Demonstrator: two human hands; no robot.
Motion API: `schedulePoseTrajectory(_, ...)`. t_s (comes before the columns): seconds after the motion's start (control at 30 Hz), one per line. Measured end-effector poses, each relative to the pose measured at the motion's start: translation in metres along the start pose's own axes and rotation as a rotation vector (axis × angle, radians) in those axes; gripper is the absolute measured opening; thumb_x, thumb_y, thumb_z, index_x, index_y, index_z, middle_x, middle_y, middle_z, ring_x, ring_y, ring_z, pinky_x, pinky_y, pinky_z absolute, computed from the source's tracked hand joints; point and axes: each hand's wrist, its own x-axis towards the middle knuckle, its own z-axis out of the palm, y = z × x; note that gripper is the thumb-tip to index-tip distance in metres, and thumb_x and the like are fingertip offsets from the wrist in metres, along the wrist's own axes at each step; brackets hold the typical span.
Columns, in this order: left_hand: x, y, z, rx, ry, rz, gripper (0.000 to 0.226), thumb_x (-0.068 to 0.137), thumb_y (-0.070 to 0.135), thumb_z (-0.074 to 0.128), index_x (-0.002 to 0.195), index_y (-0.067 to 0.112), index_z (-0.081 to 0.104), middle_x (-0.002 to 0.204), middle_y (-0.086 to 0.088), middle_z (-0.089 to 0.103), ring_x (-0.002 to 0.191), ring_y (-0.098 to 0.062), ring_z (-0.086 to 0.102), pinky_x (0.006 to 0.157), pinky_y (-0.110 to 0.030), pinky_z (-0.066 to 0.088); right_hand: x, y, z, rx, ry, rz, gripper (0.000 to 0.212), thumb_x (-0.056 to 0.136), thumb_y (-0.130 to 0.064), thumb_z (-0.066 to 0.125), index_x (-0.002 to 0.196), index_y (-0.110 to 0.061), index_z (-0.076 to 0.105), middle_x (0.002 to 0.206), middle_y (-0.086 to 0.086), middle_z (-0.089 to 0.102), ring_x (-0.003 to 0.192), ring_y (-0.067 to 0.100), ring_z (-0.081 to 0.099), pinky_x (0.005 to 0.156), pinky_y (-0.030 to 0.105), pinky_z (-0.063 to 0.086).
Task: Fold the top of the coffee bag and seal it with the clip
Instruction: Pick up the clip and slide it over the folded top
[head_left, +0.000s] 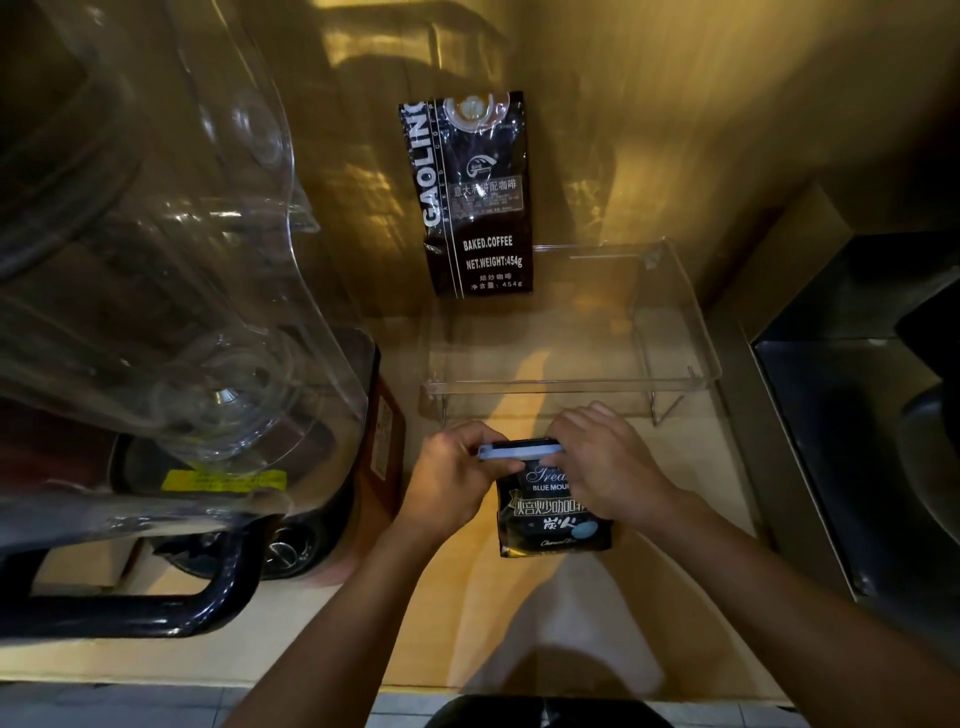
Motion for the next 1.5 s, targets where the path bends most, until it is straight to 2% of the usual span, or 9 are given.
schedulePoseTrajectory(0.1,0.000,-0.004,-0.003,-0.117,-0.044,-0.034,0.017,0.068,0.003,0.074,0.082,0.009,0.065,0.081,-0.006,0.063,0.078,-0.017,0.058,0.069,-0.023,0.046,-0.006,0.001,0.000,0.036,0.047,0.000,0.021,0.065,-0.007,0.075,0.073,-0.005,0.056,0.068,0.011,0.063,0.062,0.027,0.058,0.068,0.028,0.034)
schedulePoseTrajectory(0.17,0.001,-0.006,-0.006,-0.199,-0.058,-0.071,0.021,0.068,0.003,0.074,0.083,0.012,0.062,0.081,-0.001,0.061,0.076,-0.005,0.058,0.067,-0.019,0.049,-0.007,0.002,0.000,0.051,0.063,-0.010,0.018,0.068,-0.006,0.073,0.075,-0.004,0.056,0.070,0.012,0.064,0.063,0.027,0.059,0.069,0.029,0.032)
schedulePoseTrajectory(0.3,0.003,-0.008,-0.009,-0.140,-0.103,-0.036,0.015,0.072,0.008,0.071,0.080,0.017,0.062,0.078,0.004,0.061,0.073,-0.001,0.057,0.067,-0.016,0.047,-0.006,0.003,0.000,0.062,0.069,-0.002,0.016,0.071,-0.009,0.072,0.077,-0.003,0.058,0.071,0.012,0.064,0.065,0.028,0.059,0.071,0.030,0.036)
schedulePoseTrajectory(0.5,-0.003,-0.007,-0.012,-0.109,-0.100,0.012,0.012,0.078,0.008,0.066,0.090,0.011,0.064,0.092,-0.011,0.065,0.090,-0.026,0.059,0.083,-0.041,0.048,-0.009,0.002,-0.002,0.083,0.040,0.047,0.017,0.077,-0.017,0.067,0.085,-0.004,0.059,0.081,0.011,0.065,0.075,0.028,0.057,0.073,0.032,0.037)
schedulePoseTrajectory(0.6,-0.004,-0.005,-0.012,-0.091,-0.073,0.023,0.011,0.079,0.007,0.064,0.090,0.004,0.064,0.092,-0.018,0.065,0.089,-0.029,0.060,0.083,-0.046,0.047,-0.006,0.002,-0.005,0.061,0.010,0.043,0.019,0.082,-0.022,0.061,0.095,-0.010,0.057,0.091,0.006,0.063,0.085,0.021,0.052,0.074,0.026,0.026)
schedulePoseTrajectory(0.97,-0.011,-0.002,-0.005,-0.126,-0.036,-0.018,0.010,0.076,0.007,0.067,0.084,0.012,0.067,0.083,-0.001,0.067,0.082,-0.020,0.061,0.076,-0.031,0.047,0.012,-0.024,0.001,0.052,-0.108,0.035,0.010,0.083,-0.013,0.054,0.092,-0.011,0.055,0.089,0.007,0.061,0.083,0.024,0.053,0.073,0.034,0.039)
schedulePoseTrajectory(1.13,-0.007,-0.005,-0.010,0.093,0.025,-0.046,0.024,0.074,0.017,0.072,0.096,0.012,0.062,0.079,0.008,0.059,0.072,-0.006,0.054,0.062,-0.015,0.040,0.012,-0.027,0.001,0.106,-0.063,0.055,0.011,0.079,-0.011,0.059,0.090,-0.008,0.058,0.087,0.009,0.063,0.083,0.027,0.054,0.068,0.035,0.041)
schedulePoseTrajectory(1.3,-0.009,-0.005,-0.011,0.282,0.060,0.188,0.011,0.078,0.009,0.067,0.084,0.000,0.065,0.078,-0.018,0.067,0.071,-0.027,0.059,0.061,-0.025,0.036,0.010,-0.025,0.002,0.118,-0.018,0.075,0.013,0.079,-0.015,0.063,0.089,-0.007,0.059,0.086,0.010,0.064,0.083,0.027,0.054,0.066,0.033,0.038)
schedulePoseTrajectory(1.5,-0.008,-0.005,-0.011,0.381,0.040,0.276,0.012,0.083,0.008,0.061,0.080,-0.003,0.064,0.073,-0.022,0.066,0.069,-0.034,0.060,0.061,-0.030,0.036,0.011,-0.021,-0.003,0.144,-0.043,0.027,0.016,0.084,-0.020,0.057,0.092,-0.007,0.060,0.088,0.011,0.064,0.086,0.028,0.054,0.071,0.036,0.041)
